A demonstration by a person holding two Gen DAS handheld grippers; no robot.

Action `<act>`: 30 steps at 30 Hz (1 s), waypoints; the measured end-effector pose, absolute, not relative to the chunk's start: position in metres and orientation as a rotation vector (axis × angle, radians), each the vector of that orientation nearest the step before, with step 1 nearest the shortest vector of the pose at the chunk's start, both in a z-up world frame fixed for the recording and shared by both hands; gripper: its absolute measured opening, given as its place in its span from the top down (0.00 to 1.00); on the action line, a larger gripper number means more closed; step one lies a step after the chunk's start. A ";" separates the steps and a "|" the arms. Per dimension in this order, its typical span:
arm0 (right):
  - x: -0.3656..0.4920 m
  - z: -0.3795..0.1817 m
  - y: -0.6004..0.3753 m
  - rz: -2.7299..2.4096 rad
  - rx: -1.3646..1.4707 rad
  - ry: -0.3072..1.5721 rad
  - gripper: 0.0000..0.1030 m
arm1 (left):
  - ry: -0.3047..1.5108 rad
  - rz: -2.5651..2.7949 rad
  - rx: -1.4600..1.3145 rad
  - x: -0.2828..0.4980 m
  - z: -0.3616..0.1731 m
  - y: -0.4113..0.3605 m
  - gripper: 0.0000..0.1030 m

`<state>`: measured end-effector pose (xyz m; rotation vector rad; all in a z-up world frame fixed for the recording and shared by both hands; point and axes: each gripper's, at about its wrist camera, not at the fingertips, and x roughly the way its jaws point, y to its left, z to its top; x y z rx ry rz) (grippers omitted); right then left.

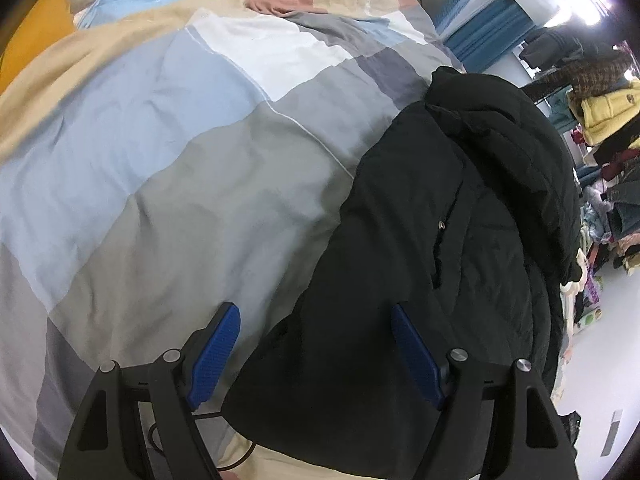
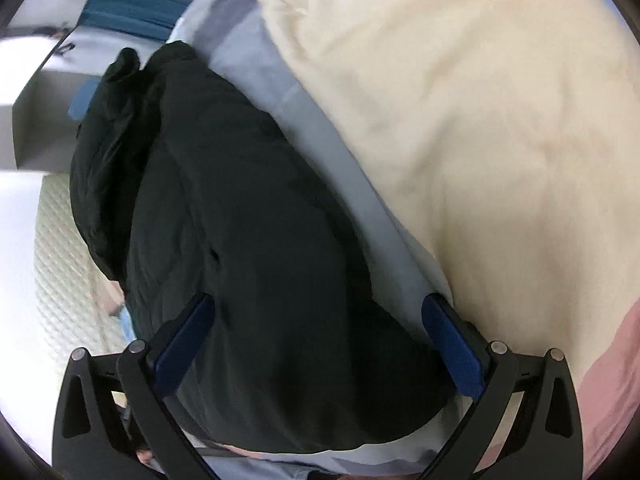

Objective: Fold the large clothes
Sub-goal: 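Move both tools to the jacket's hem edge and close on it, then lift the hem with both tools and fold it toward the hood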

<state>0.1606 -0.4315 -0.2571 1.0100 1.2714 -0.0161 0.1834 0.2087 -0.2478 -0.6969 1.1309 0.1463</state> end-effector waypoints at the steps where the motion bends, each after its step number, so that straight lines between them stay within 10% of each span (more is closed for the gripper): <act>1: 0.161 -0.259 -0.428 0.014 1.026 1.274 0.00 | 1.131 0.141 -0.690 0.185 -0.248 0.207 0.25; 13: 0.171 -0.211 -0.408 0.330 1.011 1.049 0.00 | 1.177 0.064 -0.687 0.195 -0.256 0.191 0.25; 30: 0.181 -0.246 -0.387 0.166 0.838 1.289 0.01 | 1.161 -0.062 -0.673 0.199 -0.254 0.174 0.25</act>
